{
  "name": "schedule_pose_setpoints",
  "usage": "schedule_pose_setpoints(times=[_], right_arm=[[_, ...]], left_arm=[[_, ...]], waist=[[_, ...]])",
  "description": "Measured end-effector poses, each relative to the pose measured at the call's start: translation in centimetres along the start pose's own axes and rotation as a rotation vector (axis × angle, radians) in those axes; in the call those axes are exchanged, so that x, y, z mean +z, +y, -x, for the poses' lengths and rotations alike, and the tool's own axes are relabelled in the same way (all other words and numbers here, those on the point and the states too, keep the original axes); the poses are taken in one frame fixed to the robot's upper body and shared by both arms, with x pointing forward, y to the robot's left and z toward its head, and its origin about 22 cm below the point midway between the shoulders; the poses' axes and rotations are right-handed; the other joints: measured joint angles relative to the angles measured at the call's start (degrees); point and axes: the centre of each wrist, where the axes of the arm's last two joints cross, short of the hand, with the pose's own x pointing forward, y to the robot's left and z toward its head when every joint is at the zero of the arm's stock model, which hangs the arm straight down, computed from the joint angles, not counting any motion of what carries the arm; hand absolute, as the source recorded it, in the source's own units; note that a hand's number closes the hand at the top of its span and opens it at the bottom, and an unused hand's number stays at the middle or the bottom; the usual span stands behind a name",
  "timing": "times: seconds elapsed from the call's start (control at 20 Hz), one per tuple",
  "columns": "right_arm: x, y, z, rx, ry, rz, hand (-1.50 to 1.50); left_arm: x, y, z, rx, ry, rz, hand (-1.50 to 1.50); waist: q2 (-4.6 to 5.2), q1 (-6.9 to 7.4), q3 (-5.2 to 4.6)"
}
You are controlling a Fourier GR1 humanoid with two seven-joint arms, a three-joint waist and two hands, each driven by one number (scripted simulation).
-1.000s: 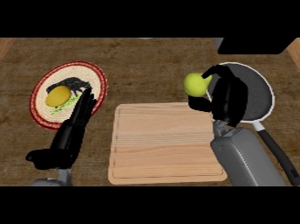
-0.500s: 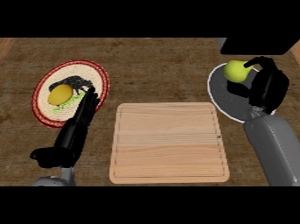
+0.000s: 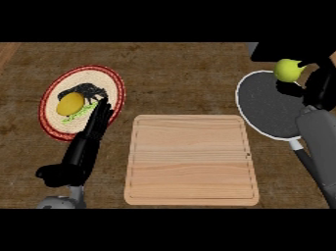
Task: Pick the pear from the cutting board and place it in the pan
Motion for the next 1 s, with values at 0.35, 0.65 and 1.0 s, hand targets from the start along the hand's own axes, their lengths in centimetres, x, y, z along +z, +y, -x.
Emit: schedule_pose_setpoints(times=[0.35,0.65,1.0], right_arm=[[-0.8,0.6,2.0,0.052,0.130,-0.390,-1.50],[-1.1,1.1,2.4,-0.067,0.127,-0.448,-1.50],[-1.7,0.6,2.7,-0.325,0.107,-0.302,-1.50]], left_arm=[[-0.5,-0.2,-0.3,0.000,-0.006,0.019,0.00],[-0.7,-0.6,-0.7,0.003,-0.017,0.028,0.00],[-0.6,-0.6,-0.3,0.001,-0.001,0.011,0.00]], waist=[[0.59,1.25,0.08],[0.77,1.70,0.15],[0.37,0.57,0.11]])
